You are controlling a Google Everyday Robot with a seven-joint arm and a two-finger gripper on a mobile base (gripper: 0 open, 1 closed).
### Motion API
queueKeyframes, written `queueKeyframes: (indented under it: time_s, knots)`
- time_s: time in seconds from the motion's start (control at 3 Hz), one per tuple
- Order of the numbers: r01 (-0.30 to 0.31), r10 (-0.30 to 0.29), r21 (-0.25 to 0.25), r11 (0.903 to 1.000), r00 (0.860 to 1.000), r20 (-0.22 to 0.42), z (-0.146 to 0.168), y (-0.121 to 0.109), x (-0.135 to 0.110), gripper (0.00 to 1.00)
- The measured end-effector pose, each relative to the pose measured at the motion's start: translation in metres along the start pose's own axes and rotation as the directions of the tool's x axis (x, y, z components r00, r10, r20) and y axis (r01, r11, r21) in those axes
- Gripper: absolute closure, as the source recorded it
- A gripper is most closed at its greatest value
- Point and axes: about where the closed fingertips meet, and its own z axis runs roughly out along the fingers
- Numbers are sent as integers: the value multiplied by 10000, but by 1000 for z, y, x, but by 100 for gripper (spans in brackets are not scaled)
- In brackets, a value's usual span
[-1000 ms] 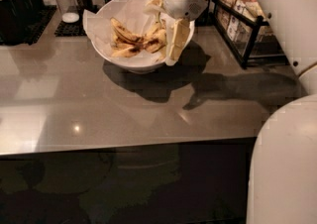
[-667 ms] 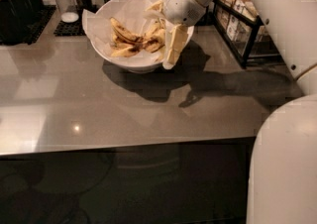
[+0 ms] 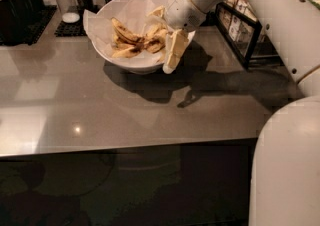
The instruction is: Pick banana from white bowl
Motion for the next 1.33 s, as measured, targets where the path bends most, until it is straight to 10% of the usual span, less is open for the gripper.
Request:
queueKeyframes:
  time_s: [0.67,1.33]
  knots:
    - [288,-302,-224,9993,9975,-638,-8,-26,-7,18]
    - [816,-723,711,9941,9896,-1244,-31,-73,-22,18]
